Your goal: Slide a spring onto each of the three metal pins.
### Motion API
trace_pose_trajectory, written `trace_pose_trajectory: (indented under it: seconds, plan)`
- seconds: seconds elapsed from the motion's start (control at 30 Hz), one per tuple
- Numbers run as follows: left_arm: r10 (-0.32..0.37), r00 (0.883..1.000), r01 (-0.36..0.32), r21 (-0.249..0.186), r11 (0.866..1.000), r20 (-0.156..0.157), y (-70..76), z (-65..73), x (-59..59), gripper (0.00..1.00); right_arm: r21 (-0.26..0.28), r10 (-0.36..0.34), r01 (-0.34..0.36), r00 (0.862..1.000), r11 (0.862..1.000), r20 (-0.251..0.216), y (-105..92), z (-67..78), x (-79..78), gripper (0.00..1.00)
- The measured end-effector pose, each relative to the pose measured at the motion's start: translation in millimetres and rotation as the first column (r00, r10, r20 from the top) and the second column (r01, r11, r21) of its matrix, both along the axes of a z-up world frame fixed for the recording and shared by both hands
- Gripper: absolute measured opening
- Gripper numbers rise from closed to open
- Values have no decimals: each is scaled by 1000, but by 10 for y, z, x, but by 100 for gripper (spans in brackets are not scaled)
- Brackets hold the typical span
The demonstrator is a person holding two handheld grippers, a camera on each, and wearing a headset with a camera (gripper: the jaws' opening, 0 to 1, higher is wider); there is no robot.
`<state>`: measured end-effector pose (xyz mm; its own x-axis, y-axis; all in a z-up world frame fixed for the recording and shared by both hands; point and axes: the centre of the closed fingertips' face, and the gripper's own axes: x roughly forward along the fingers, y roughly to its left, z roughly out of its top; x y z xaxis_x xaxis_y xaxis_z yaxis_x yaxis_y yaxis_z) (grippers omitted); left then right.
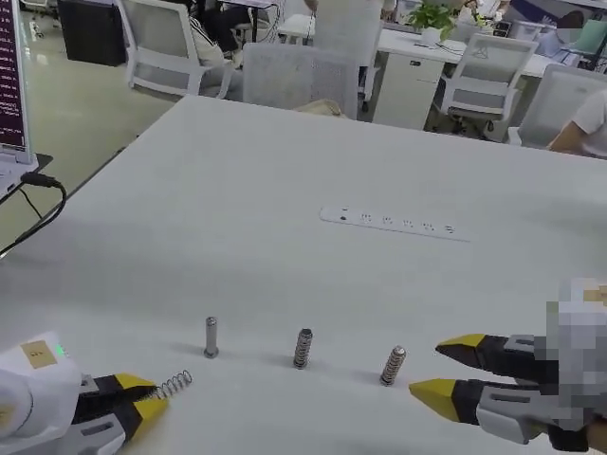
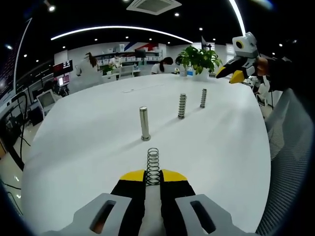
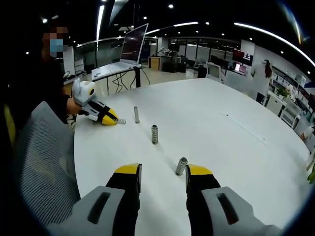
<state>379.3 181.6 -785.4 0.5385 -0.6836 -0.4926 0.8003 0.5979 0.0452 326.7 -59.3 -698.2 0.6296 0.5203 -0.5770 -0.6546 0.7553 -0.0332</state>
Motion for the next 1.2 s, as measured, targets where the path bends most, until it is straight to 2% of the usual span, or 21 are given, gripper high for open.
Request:
trace_pose_trajectory:
  seconds: [0.23, 0.4, 0.57, 0.83, 1.2]
  plan:
    - [-11, 1000, 11, 0, 1000, 4, -36, -2, -10, 3, -6, -1, 1, 1000, 1000, -6, -13, -20, -14, 33]
    - [-17, 1000, 17, -23, 1000, -4, -58, 27, -21, 3, -5, 0, 0, 1000, 1000, -3, -8, -7, -12, 33]
    - [-25, 1000, 25, -26, 999, -10, -57, 36, -47, 3, -7, 4, -4, 1000, 1000, -3, 4, -9, -14, 33]
    - [-38, 999, 39, -32, 999, 6, -78, 141, -106, 3, -8, 8, -8, 1000, 1000, -6, 8, -25, -2, 33]
    - [-85, 995, 88, -56, 995, 48, -211, 405, -202, 3, -5, 33, -33, 999, 999, 0, 95, 0, -15, 34]
